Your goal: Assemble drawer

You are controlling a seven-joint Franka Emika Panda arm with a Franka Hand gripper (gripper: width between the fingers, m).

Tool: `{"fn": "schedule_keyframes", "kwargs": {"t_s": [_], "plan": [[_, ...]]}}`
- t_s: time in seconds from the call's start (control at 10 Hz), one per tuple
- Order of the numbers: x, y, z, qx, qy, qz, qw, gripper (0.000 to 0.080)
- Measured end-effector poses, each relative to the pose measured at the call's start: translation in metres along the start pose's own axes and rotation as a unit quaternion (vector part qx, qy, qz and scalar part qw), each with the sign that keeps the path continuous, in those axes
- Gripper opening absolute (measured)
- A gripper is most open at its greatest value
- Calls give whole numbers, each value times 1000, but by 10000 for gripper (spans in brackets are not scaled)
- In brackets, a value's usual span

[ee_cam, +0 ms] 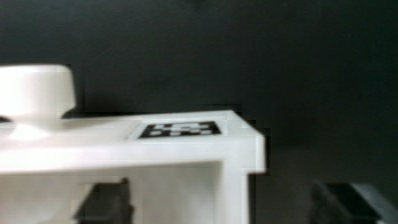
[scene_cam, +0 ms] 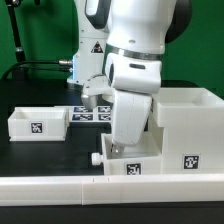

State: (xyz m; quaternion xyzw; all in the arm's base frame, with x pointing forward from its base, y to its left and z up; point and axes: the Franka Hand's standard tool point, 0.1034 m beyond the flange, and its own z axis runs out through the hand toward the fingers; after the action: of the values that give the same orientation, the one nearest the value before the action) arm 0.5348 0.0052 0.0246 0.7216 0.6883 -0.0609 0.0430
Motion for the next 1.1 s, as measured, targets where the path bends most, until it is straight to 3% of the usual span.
{"fn": "schedule_keyframes", "kwargs": {"t_s": [0.1, 0.3, 0.5, 0.7, 1.0, 1.1], "plan": [[-1, 0, -12, 7, -5, 0, 1000, 602], [-12, 8, -38, 15, -14, -2, 1000, 635], [-40, 14, -50, 15, -18, -13, 1000, 647], [-68, 13, -44, 20, -19, -12, 1000, 649], [-64, 11, -41, 22, -17, -15, 1000, 649], [-72, 8, -23, 30, -9, -37, 999, 649]]}}
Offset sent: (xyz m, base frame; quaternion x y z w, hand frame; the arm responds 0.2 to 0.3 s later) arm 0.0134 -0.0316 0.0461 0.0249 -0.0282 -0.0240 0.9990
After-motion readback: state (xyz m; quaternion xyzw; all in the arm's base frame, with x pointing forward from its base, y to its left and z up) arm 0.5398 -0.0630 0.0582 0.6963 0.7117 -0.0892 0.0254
